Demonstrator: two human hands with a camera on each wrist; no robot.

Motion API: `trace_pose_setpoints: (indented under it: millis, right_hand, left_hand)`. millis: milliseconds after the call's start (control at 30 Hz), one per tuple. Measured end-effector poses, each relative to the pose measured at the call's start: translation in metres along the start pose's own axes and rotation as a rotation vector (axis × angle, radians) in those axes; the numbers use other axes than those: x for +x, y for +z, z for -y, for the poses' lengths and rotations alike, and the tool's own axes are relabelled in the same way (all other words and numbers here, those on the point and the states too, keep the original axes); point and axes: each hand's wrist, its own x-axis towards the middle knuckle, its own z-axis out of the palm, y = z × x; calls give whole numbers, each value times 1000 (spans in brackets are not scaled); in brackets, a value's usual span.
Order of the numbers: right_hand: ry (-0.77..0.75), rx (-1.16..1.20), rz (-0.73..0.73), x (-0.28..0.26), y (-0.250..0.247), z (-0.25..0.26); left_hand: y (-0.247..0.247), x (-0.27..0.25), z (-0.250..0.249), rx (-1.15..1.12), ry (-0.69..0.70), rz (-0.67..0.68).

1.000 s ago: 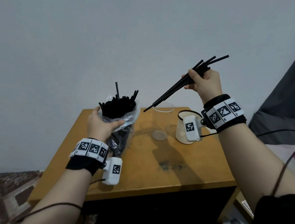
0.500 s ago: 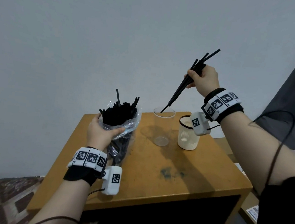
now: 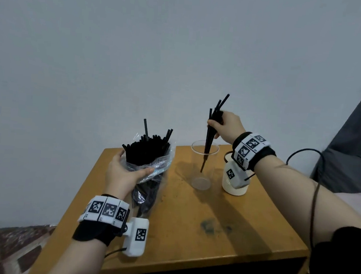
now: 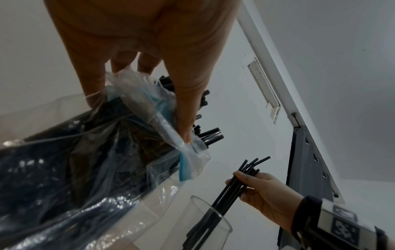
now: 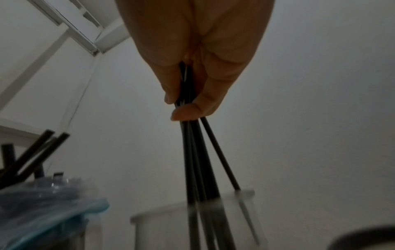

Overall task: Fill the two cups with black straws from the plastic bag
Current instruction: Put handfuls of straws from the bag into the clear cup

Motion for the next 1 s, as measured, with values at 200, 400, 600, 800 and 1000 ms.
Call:
trace_pose_setpoints:
  millis: [200,400,600,800,1000]
  right_hand:
    - [67,83,5,-3,22,-14]
    - [73,-23,84,-2,33,-20]
    - [-2,-121,133,-4,31,-13]
    - [-88,-127,70,-3,17,2]
    - [-113,-74,-42,5,-3,23]
  left_hand:
    - [1,0,1,-20,12,-1]
    - [1,2,6,-45,14,6]
    - [0,6,12,-53,16,7]
    - [-1,6,15,-72,16,4]
    - [0,9,18,-38,13,-3]
